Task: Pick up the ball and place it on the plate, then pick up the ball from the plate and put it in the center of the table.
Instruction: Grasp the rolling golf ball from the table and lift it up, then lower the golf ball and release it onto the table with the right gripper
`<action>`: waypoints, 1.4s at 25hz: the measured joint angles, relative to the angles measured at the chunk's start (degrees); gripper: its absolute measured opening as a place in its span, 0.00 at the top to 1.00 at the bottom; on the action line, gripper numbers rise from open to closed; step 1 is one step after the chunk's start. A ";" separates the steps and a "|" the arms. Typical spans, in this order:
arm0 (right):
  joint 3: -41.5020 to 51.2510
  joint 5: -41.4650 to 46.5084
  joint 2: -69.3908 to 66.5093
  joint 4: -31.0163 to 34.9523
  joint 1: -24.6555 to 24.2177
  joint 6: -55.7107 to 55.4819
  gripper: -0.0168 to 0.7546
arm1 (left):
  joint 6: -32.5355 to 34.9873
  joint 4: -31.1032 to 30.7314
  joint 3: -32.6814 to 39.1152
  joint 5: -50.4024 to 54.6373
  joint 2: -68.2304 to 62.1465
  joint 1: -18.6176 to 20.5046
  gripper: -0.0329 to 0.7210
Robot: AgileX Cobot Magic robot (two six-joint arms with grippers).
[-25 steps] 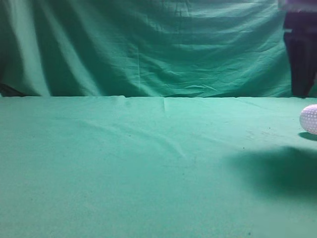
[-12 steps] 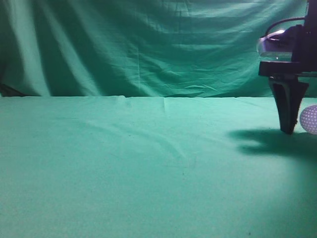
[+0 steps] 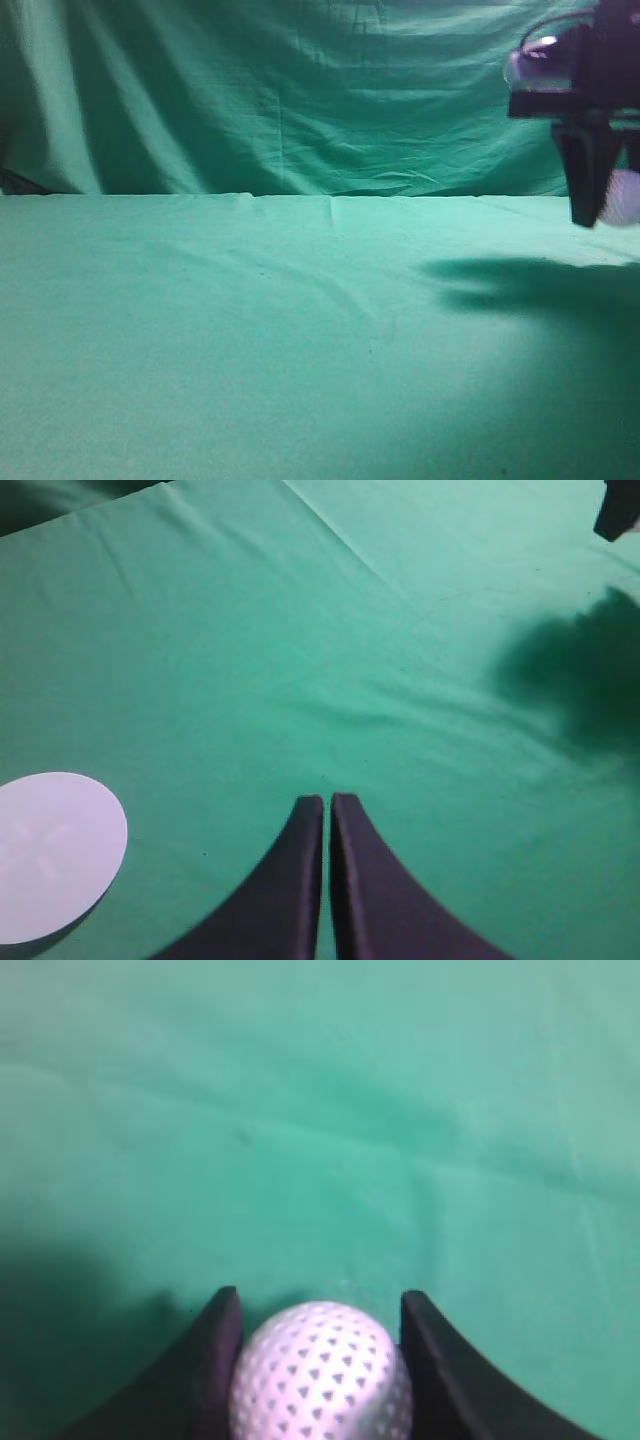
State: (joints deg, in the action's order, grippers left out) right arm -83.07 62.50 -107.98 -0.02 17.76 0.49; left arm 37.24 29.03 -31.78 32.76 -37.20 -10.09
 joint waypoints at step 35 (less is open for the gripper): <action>-40.83 7.31 -30.75 0.06 25.02 0.86 0.56 | 0.00 0.00 0.45 0.23 0.00 0.00 0.96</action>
State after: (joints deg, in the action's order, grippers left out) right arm -123.90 69.81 -138.74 0.04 42.78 1.36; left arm 37.24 29.03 -31.33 32.99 -37.20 -10.09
